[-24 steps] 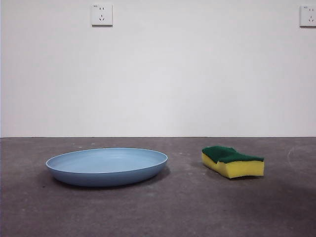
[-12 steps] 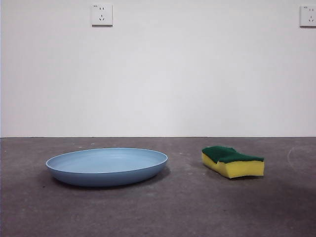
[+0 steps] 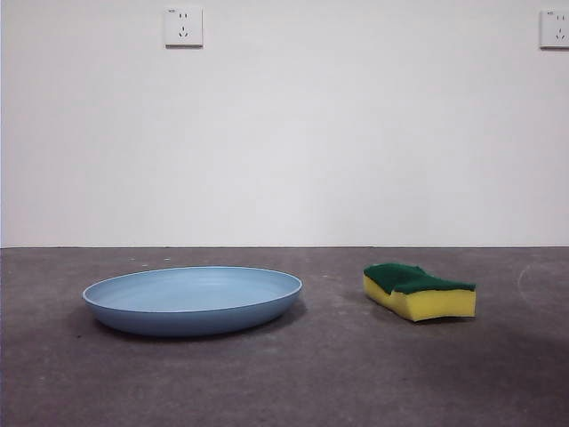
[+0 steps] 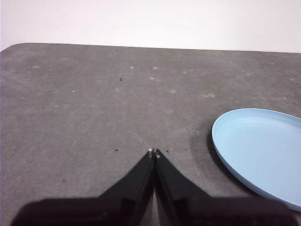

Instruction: Pick up the plate,pick up the cloth,clean the plate with the cloth

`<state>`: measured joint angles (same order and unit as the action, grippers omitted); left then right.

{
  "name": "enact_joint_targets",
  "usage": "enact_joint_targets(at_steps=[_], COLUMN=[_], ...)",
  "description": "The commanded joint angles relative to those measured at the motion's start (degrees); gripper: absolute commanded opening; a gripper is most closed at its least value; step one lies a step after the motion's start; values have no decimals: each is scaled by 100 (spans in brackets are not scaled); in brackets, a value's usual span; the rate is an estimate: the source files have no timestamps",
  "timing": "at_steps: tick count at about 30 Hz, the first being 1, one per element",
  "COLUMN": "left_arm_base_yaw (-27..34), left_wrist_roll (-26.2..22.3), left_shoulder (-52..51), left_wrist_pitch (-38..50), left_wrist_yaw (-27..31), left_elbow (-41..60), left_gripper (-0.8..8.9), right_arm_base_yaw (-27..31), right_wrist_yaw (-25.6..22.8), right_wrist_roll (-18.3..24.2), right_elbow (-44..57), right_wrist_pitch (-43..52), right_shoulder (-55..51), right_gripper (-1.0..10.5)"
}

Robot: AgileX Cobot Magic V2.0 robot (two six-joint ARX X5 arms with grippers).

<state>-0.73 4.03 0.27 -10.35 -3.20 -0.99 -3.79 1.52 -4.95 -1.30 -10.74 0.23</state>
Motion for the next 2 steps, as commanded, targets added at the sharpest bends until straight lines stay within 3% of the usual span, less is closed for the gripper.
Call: enact_joint_targets(at_steps=[1,2], left_arm_base_yaw=[24,24], left_wrist_roll=[-72,-72], left_shoulder=[-7,-7], left_wrist_pitch=[11,11], left_wrist_yaw=[7,7], left_elbow=[79,79], left_gripper=[-3,-3], right_arm_base_yaw=[-13,-13], right_wrist_yaw=[-11,-11], right_wrist_roll=[-57,-57], right_elbow=[79,79], right_wrist_pitch=[13,13], right_shoulder=[-11,-11], right_gripper=[-16,-16])
